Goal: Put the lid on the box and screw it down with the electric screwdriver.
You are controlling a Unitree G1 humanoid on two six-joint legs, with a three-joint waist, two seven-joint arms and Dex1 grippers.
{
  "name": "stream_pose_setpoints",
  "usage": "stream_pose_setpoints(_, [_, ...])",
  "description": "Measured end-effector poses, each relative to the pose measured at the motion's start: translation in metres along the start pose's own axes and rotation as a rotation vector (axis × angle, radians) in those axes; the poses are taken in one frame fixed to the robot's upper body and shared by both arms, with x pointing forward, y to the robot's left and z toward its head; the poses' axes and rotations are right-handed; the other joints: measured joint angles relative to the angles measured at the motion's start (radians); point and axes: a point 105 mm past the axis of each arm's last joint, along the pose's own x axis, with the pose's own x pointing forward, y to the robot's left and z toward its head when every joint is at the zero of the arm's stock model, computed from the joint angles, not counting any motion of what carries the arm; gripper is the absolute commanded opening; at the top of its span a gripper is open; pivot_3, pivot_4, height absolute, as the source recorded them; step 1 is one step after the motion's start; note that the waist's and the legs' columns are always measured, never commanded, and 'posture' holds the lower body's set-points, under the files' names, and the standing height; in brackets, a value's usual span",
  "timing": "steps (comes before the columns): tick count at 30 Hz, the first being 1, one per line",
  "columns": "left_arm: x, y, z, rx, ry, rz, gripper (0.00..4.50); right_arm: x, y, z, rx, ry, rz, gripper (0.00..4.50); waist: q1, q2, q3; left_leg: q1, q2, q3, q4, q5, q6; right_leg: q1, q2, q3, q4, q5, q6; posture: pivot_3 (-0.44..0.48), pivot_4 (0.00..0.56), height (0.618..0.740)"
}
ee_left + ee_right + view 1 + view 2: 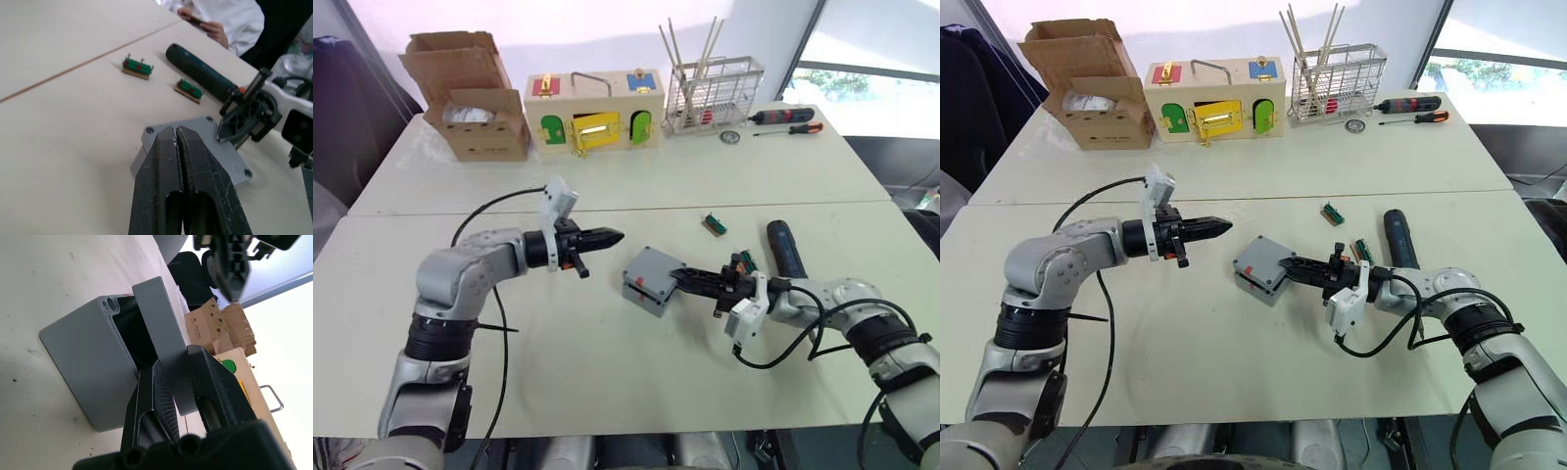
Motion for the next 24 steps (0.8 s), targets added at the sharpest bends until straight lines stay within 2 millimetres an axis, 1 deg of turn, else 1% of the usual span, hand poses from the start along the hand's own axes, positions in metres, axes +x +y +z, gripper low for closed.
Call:
stream_pose_setpoints(1, [0.003, -0.003, -0.003, 0.001, 0.013, -0.014, 0.0, 0.0, 0.0, 0.0, 0.002, 0.001, 0.001, 0.13, 0.001, 0.0, 0.0, 0.0, 0.0, 0.0, 0.0, 0.0, 0.0, 0.0, 0.0, 0.0, 0.0, 0.0, 0.0, 0.0, 0.15, 0.73])
stream_pose_setpoints(6, [0.011, -0.008, -0.006, 0.022, 0.023, -0.044, 0.0, 0.0, 0.001, 0.001, 0.006, -0.008, 0.001, 0.13, 0.0, 0.0, 0.0, 0.0, 0.0, 0.0, 0.0, 0.0, 0.0, 0.0, 0.0, 0.0, 0.0, 0.0, 0.0, 0.0, 0.15, 0.73])
stream_pose_setpoints(12, [0.016, -0.002, 0.003, 0.045, 0.0, -0.039, 0.0, 0.003, 0.002, 0.005, -0.016, -0.037, 0.013, 0.13, 0.0, 0.0, 0.0, 0.0, -0.001, 0.0, 0.0, 0.0, -0.001, 0.0, 0.0, 0.0, 0.0, 0.0, 0.0, 0.0, 0.15, 0.73])
stream_pose_setpoints(14, [0.017, -0.003, 0.004, 0.048, 0.001, -0.048, 0.0, 0.003, 0.001, 0.005, -0.021, -0.039, 0.013, 0.13, -0.001, 0.0, 0.0, 0.0, -0.001, 0.0, -0.001, 0.0, -0.001, 0.0, 0.0, 0.0, 0.0, 0.0, 0.0, 0.0, 0.15, 0.73])
stream_pose_setpoints(19, [0.025, -0.01, -0.007, 0.075, 0.057, -0.089, 0.0, 0.004, 0.001, 0.004, -0.025, -0.041, 0.018, 0.13, 0.0, 0.0, 0.0, 0.0, -0.001, 0.0, -0.001, 0.0, -0.001, 0.0, 0.0, 0.0, 0.0, 0.0, 0.0, 0.0, 0.15, 0.73])
stream_pose_setpoints(22, [0.03, -0.014, -0.024, 0.115, 0.135, -0.11, 0.0, 0.003, 0.001, 0.004, -0.021, -0.041, 0.013, 0.13, -0.001, 0.0, 0.0, 0.0, -0.001, 0.0, -0.001, 0.0, -0.001, 0.0, 0.0, 0.0, 0.0, 0.0, 0.0, 0.0, 0.15, 0.73])
stream_pose_setpoints(24, [0.032, -0.015, -0.029, 0.154, 0.154, -0.112, 0.0, 0.003, 0.003, 0.004, -0.022, -0.041, 0.019, 0.13, 0.002, 0.0, 0.0, 0.001, -0.001, 0.0, -0.001, 0.0, -0.001, 0.0, 0.0, 0.0, 0.0, 0.0, 0.0, 0.0, 0.15, 0.73])
